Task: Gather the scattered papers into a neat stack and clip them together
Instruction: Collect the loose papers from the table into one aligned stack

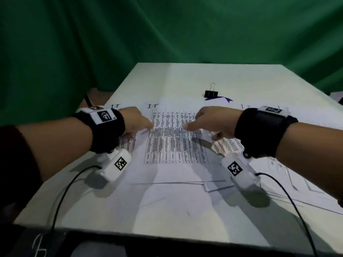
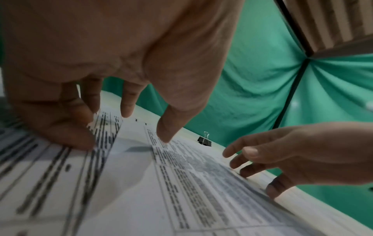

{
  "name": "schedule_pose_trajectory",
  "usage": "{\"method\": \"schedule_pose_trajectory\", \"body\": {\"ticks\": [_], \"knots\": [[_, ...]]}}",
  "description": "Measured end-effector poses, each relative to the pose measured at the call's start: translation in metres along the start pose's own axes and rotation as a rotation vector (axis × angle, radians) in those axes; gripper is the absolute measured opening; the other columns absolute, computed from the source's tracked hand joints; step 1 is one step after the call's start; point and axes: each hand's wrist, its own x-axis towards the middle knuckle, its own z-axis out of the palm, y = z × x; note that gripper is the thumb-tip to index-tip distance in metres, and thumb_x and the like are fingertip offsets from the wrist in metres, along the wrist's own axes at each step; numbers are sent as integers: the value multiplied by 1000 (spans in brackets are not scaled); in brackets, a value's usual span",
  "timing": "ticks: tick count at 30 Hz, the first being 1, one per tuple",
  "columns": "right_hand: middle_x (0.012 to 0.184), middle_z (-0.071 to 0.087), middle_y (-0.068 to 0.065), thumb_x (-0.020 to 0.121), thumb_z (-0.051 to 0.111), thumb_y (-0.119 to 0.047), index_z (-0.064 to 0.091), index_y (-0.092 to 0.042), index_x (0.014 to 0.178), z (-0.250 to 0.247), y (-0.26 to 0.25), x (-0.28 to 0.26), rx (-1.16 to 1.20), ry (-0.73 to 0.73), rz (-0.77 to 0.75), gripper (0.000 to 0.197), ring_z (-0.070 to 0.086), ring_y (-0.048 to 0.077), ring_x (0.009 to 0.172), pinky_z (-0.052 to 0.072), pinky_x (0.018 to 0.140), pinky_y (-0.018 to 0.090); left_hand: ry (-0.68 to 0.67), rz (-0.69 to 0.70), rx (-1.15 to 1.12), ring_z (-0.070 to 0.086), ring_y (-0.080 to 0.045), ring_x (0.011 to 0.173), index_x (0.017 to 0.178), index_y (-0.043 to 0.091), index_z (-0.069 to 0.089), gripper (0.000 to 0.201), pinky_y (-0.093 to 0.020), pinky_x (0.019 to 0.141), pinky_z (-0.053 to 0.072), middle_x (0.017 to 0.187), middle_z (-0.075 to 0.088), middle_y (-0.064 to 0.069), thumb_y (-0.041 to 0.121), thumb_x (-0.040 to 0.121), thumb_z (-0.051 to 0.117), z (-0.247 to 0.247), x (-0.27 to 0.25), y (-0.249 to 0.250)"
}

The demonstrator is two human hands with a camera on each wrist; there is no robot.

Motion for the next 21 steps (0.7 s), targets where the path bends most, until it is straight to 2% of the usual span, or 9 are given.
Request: {"method": "schedule_pose_trajectory", "body": {"ticks": [2, 4, 5, 7, 11, 15, 16, 18, 21], "knots": [[110, 59, 0, 86, 86, -39, 60, -20, 93, 3, -6, -7, 5, 18, -5, 34, 58, 19, 98, 58, 88, 41, -14, -9, -25, 66, -27, 60, 112, 13, 53, 44, -30, 55, 55, 93, 68, -15, 32, 88, 83, -1, -3, 0], [107, 59, 4, 85, 88, -34, 61, -13, 100, 6, -10, -12, -91, 42, -2, 37, 60, 22, 91, 59, 78, 36, -30, -20, 26, 59, -21, 40, 100, 4, 57, 38, -24, 44, 48, 67, 68, -15, 29, 89, 85, -4, -10, 2], [105, 59, 5, 85, 89, -33, 62, -9, 109, 9, -12, -14, -164, 46, -2, 43, 61, 22, 86, 60, 74, 34, -38, -26, 56, 56, -21, 38, 91, 2, 61, 36, -25, 44, 47, 58, 65, -13, 29, 90, 84, -6, -13, 5], [109, 66, 9, 82, 90, -36, 62, -5, 122, 12, -14, -15, -312, 51, 0, 58, 69, 26, 91, 64, 83, 38, -58, -44, 80, 54, -22, 45, 81, 2, 62, 35, -28, 52, 46, 57, 62, -13, 28, 92, 83, -9, -19, 8], [121, 75, 16, 82, 88, -45, 66, -5, 113, 13, -20, -16, -509, 46, 5, 55, 75, 34, 109, 62, 97, 47, -42, -65, 36, 49, -22, 50, 77, 4, 57, 33, -29, 54, 42, 60, 54, -11, 20, 93, 81, -7, -21, 8], [121, 73, 12, 85, 85, -47, 64, -8, 105, 11, -18, -21, -557, 43, -2, 49, 74, 31, 106, 60, 99, 45, 17, 21, 45, 67, -31, 68, 92, 0, 65, 21, -27, 55, 46, 79, 67, -17, 19, 97, 70, -3, -24, 7], [122, 71, 11, 86, 85, -46, 64, -8, 107, 10, -16, -22, -550, 47, -18, 49, 72, 30, 107, 61, 99, 45, 28, 63, 64, 72, -34, 83, 105, -2, 70, 21, -27, 60, 48, 92, 72, -19, 17, 99, 64, -4, -24, 7], [133, 65, 12, 87, 84, -47, 62, -4, 130, 4, -12, -26, -468, 64, -41, 64, 68, 31, 115, 62, 96, 48, 103, 140, -9, 71, -33, 105, 125, 6, 70, 31, -27, 77, 50, 117, 74, -14, 16, 100, 55, -5, -23, 7], [136, 65, 16, 95, 68, -59, 59, 2, 140, -17, -6, -38, -449, 114, -85, 77, 69, 31, 113, 63, 94, 47, 240, 291, -232, 60, -25, 111, 136, 21, 60, 34, -27, 95, 42, 130, 63, 5, 26, 103, 55, -14, -26, 11]]}}
